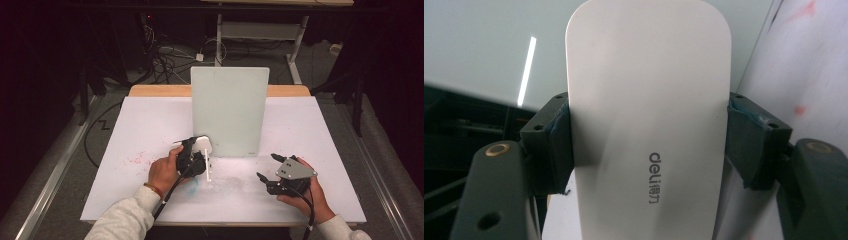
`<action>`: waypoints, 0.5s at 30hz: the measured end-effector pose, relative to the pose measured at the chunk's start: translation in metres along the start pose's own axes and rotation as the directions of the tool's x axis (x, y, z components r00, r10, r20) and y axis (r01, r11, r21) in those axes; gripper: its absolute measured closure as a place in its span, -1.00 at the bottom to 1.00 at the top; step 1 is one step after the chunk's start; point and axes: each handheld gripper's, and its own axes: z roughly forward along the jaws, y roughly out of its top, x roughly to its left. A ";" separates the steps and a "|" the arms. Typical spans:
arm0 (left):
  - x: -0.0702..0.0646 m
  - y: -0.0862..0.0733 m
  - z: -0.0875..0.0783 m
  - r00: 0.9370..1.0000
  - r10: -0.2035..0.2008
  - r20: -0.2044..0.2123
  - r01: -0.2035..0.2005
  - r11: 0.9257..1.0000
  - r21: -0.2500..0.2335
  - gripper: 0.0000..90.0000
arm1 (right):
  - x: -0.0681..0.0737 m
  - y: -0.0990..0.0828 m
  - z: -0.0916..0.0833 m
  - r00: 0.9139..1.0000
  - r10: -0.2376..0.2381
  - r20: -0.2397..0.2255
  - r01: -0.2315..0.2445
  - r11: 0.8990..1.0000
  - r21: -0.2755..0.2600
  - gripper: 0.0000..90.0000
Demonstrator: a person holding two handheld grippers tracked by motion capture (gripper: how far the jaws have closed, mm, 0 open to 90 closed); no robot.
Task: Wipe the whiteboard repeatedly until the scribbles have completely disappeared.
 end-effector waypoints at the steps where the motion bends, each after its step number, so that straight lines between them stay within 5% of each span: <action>1: -0.003 0.009 0.001 1.000 0.003 0.001 -0.003 1.000 -0.007 -0.36 | 0.000 0.000 0.000 1.000 0.001 0.000 -0.001 1.000 -0.001 -0.42; 12: -0.012 0.051 0.006 0.999 -0.051 0.019 0.052 0.997 -0.056 -0.36 | -0.003 0.000 -0.003 1.000 0.010 0.011 -0.010 1.000 -0.016 -0.42; 15: -0.013 0.053 0.006 0.998 -0.061 0.023 0.062 0.996 -0.065 -0.36 | -0.003 0.000 -0.003 1.000 0.014 0.013 -0.014 1.000 -0.015 -0.42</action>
